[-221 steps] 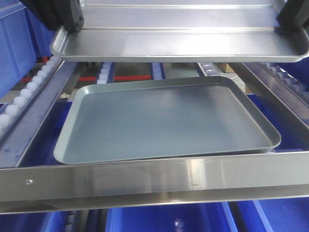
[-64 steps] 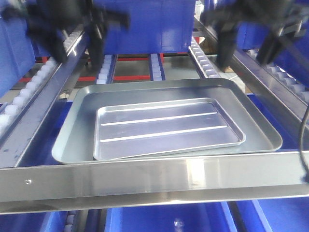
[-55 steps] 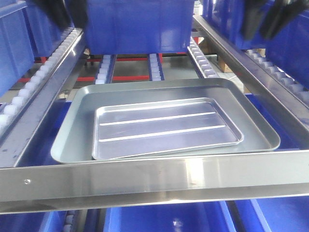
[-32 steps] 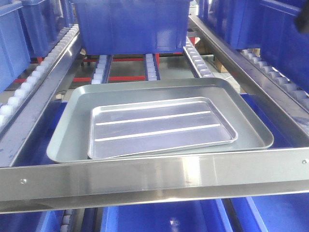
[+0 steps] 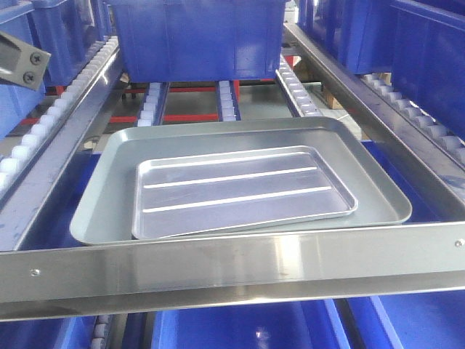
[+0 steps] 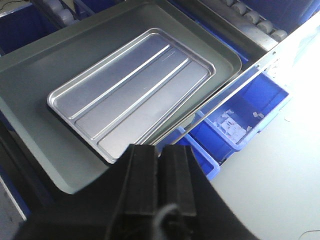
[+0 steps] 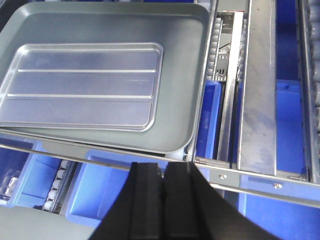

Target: Grab silver tray and stack on right shelf

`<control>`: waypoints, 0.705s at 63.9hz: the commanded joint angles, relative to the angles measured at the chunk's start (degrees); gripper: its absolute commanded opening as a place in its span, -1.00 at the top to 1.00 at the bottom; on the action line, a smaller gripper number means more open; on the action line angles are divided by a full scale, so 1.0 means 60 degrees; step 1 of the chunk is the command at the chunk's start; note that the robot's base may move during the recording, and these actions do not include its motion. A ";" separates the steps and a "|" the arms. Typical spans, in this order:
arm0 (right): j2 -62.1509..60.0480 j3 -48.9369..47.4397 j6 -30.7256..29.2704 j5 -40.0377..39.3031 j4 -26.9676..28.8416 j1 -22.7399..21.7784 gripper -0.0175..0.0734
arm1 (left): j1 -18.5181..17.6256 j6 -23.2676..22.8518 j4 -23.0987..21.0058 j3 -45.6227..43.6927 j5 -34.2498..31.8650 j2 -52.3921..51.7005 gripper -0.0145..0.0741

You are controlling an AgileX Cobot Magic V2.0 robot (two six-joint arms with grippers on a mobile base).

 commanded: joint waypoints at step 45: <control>-0.0054 -0.0258 0.0759 -0.1029 0.2249 0.0218 0.47 | -0.0046 -0.0033 -0.0564 -0.0263 -0.0605 0.2475 0.90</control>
